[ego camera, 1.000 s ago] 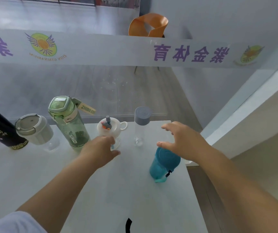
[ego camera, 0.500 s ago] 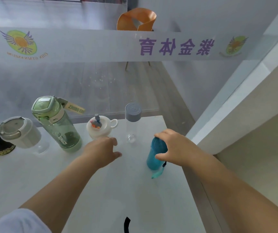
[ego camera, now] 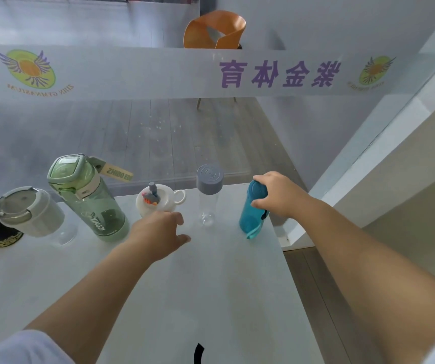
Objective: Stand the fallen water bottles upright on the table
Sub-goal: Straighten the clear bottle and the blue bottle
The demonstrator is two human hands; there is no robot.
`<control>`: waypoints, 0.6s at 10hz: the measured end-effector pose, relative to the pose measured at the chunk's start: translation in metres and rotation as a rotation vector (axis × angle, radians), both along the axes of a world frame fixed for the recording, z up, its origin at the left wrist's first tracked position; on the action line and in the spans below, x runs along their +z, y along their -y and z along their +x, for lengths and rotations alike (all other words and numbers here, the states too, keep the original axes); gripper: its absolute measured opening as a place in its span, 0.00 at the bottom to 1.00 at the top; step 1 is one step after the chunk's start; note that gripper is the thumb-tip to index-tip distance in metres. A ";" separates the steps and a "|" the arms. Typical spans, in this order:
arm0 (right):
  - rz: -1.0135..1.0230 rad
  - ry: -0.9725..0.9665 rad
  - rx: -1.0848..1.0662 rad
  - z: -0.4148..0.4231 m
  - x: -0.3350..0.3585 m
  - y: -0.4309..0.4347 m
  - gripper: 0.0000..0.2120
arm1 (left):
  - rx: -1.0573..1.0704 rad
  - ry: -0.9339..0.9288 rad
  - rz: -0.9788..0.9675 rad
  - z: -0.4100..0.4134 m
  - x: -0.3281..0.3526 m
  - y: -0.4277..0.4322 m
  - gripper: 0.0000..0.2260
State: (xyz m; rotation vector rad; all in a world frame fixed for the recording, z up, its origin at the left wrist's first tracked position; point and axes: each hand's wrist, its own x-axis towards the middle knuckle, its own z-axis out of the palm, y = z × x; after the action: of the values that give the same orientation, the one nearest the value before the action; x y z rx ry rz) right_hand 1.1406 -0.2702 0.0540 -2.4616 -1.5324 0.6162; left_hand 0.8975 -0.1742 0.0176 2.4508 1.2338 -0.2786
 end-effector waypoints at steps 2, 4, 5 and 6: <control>-0.003 -0.004 -0.026 0.007 -0.002 -0.014 0.32 | 0.000 -0.001 0.006 -0.002 0.002 -0.002 0.20; -0.024 -0.025 -0.038 0.008 -0.005 -0.013 0.33 | 0.004 -0.006 0.001 -0.002 0.008 -0.003 0.20; -0.057 0.023 -0.031 0.008 0.000 -0.010 0.35 | 0.004 0.005 0.008 -0.002 0.014 -0.002 0.20; -0.030 0.060 -0.040 0.009 0.006 -0.009 0.33 | 0.023 0.031 0.012 -0.003 0.017 -0.005 0.20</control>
State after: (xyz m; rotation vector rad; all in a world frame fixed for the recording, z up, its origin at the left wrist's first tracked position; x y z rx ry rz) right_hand 1.1495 -0.2617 0.0601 -2.5486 -1.5018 0.5684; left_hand 0.8945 -0.1696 0.0348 2.4398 1.2533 -0.2268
